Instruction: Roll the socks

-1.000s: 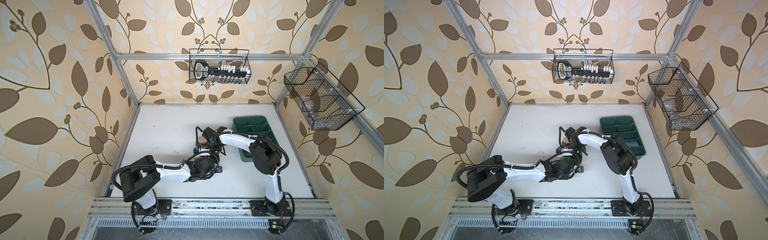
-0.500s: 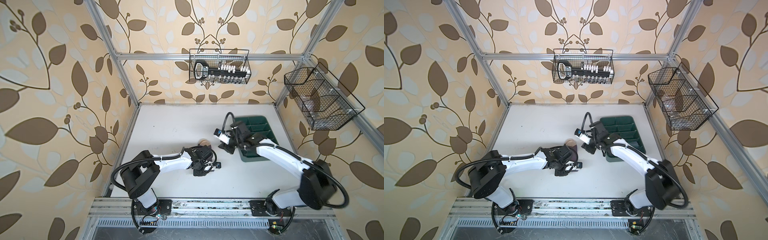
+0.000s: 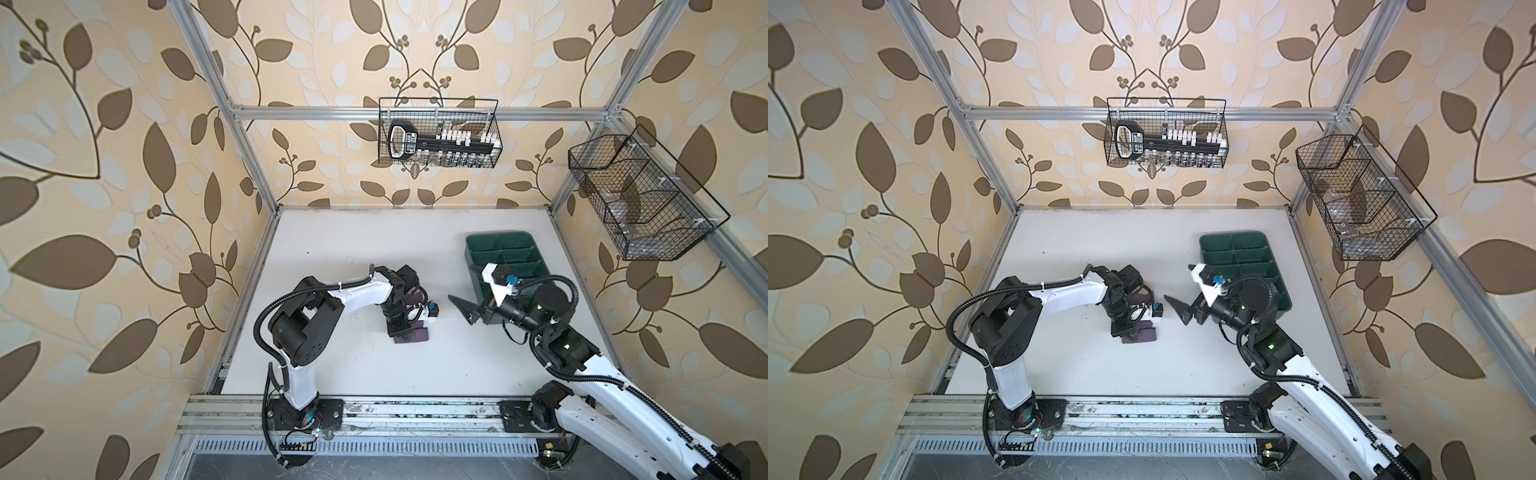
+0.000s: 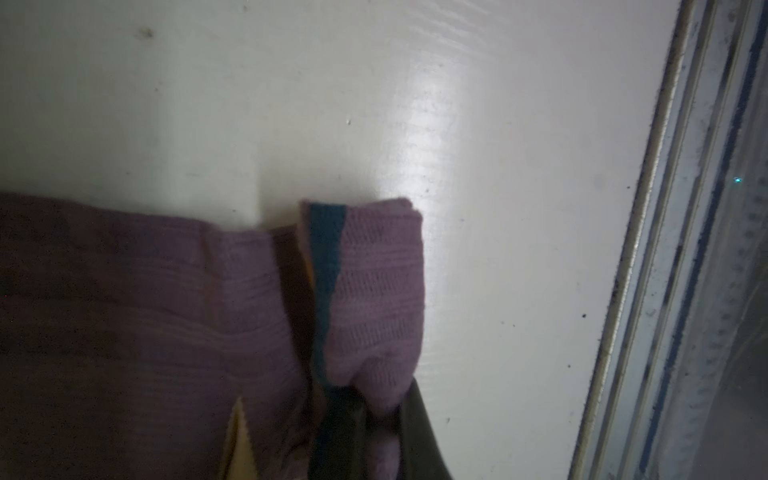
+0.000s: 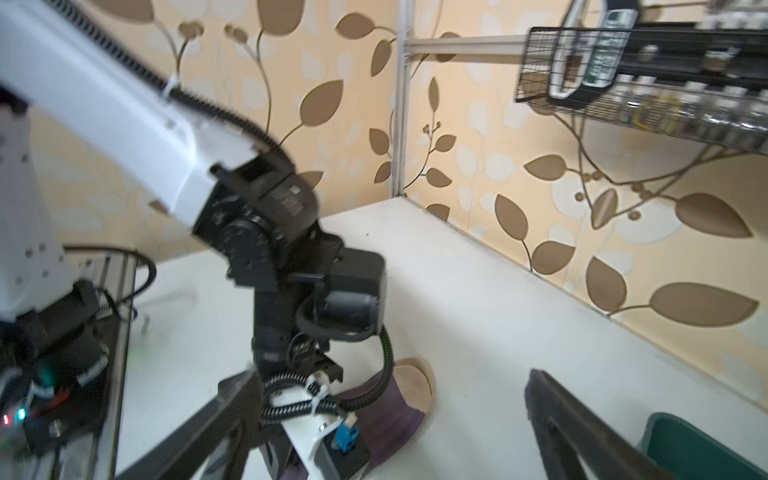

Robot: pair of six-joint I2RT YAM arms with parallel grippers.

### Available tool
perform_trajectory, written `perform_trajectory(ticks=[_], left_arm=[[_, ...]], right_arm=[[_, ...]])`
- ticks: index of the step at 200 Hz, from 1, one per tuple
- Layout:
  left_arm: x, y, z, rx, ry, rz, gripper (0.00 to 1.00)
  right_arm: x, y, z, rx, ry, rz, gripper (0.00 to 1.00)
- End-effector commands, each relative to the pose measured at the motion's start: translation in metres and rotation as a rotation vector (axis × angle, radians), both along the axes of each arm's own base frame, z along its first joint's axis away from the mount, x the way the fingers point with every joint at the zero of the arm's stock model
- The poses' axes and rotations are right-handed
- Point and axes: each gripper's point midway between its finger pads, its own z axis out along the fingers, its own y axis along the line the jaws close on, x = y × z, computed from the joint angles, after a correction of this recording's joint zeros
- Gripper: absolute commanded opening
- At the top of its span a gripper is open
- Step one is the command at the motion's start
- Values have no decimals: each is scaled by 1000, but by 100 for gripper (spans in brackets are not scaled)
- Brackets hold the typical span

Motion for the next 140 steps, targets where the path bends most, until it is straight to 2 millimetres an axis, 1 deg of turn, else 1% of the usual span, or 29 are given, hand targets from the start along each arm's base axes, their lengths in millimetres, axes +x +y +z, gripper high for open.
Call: perform_trajectory(ticks=[1,11,19,33,53,66,78,105,114,123,134,140], left_arm=[[-5,1,5,-1,116,25,3],[-1,1,4,4,136,39,3],[2,0,4,4,149,48,4],[6,0,2,12,166,63,4],[9,0,1,16,171,73,4],[11,0,2,12,166,81,4],[12,1,2,9,167,86,4],[14,1,1,11,163,94,4],[14,1,1,13,162,94,5],[14,1,1,14,164,95,5],[15,1,1,15,162,97,5],[14,1,1,16,161,95,5]], right_arm=[[-23,13,-70,-476,-91,18,99],[-26,16,-99,-689,-174,-9,97],[-30,19,-116,-819,-227,-1,93],[-39,30,-139,-936,-274,63,84],[-48,51,-155,-945,-320,130,76],[-47,63,-165,-942,-326,159,72],[-43,71,-175,-958,-335,168,70],[-25,80,-200,-984,-291,161,62],[-17,81,-205,-965,-267,144,61],[-12,80,-216,-976,-239,146,60],[-6,81,-221,-982,-227,131,58],[-5,83,-224,-985,-220,130,55]])
